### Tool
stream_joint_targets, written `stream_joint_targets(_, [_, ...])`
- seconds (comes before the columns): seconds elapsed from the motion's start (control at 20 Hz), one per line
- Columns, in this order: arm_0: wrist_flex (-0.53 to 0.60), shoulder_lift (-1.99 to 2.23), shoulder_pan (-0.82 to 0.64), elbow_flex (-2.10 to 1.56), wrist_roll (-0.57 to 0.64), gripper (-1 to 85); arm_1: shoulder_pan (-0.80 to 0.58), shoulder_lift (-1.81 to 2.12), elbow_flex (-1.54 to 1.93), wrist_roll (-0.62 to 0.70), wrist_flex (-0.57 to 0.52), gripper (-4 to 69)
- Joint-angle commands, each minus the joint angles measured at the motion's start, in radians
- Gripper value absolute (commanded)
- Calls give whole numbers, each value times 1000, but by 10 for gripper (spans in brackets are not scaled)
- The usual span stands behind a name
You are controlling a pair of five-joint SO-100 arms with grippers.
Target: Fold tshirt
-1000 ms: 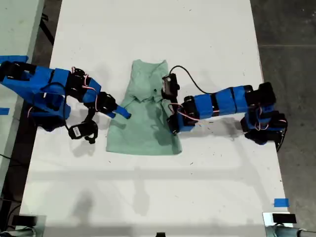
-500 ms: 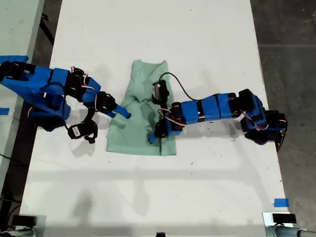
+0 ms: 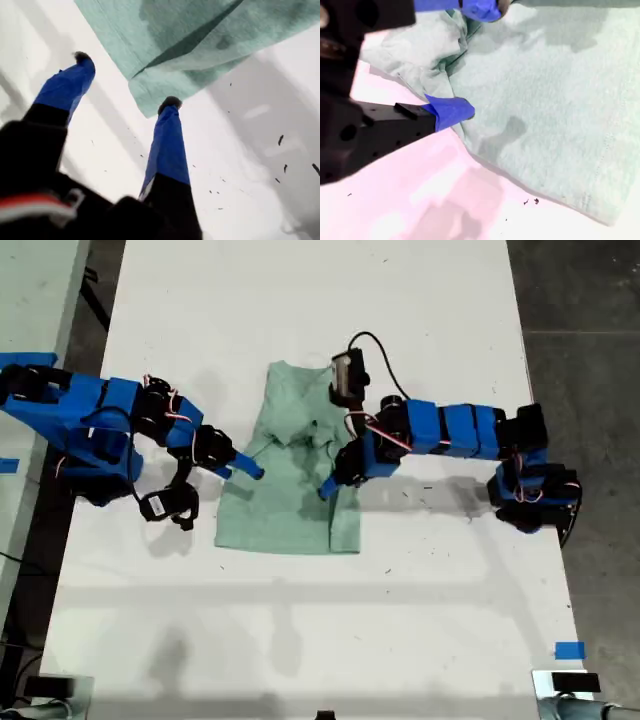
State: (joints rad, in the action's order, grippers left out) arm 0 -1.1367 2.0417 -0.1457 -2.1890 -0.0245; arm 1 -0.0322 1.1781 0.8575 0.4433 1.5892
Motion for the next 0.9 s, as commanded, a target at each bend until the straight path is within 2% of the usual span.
stream_joint_targets(0.0, [-21,52,-12,48,-15,273,34,-31,-69,23,-40,271])
stream_joint_targets(0.15, [-57,43,6,48,-60,275,-28,29,-29,40,46,247])
stream_joint_targets(0.4, [-98,5,109,-5,-193,276,-146,299,272,101,51,231])
stream_joint_targets(0.55, [-6,5,143,-117,-242,273,-195,423,413,117,40,228])
stream_joint_targets(0.85, [118,0,126,-218,-247,247,-219,560,568,112,-12,225])
